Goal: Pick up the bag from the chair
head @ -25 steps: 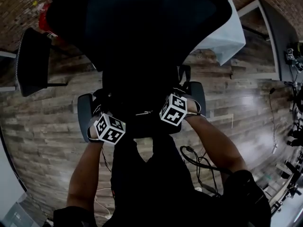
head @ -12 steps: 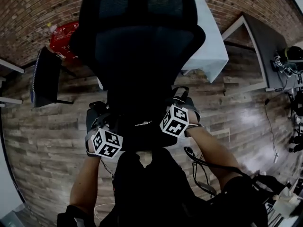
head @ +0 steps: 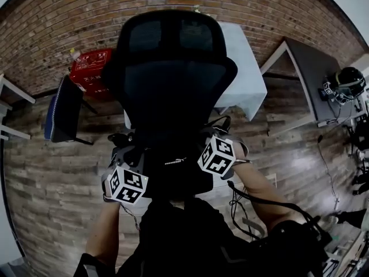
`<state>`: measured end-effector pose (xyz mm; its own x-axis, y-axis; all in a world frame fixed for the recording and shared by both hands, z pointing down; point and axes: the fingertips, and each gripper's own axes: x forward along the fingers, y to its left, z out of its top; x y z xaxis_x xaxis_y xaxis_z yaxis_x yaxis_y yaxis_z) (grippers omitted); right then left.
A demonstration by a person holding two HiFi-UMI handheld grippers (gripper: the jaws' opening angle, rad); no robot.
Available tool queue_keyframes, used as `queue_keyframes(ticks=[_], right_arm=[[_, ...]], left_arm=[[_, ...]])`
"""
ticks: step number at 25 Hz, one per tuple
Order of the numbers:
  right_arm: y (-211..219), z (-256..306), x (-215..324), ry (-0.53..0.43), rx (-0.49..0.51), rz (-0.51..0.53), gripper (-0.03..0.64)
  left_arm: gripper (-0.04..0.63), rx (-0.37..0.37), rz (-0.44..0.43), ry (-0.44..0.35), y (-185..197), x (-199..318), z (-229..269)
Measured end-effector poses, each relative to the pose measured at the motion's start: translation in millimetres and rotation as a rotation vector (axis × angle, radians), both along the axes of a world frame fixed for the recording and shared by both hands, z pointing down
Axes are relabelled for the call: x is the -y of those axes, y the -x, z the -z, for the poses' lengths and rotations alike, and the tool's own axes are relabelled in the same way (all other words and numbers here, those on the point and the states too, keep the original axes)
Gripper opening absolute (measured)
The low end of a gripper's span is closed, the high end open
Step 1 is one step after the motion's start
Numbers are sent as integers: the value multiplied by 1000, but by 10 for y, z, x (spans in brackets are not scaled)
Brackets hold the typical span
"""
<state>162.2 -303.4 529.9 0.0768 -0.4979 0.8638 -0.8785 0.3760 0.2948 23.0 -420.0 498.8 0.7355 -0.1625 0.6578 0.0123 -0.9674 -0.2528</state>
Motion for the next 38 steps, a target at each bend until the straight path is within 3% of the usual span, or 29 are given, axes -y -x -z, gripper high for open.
queue_keyframes(ticks=[26, 34, 38], right_arm=[[-30, 1273, 115, -162, -139, -8, 60], [-71, 1430, 135, -186, -156, -6, 58], [-82, 1410, 135, -181, -158, 1, 60]], left_arm=[[75, -186, -49, -130, -89, 158, 1339], [75, -206, -57, -164, -135, 162, 1552], [75, -189, -63, -223, -151, 138, 1544]])
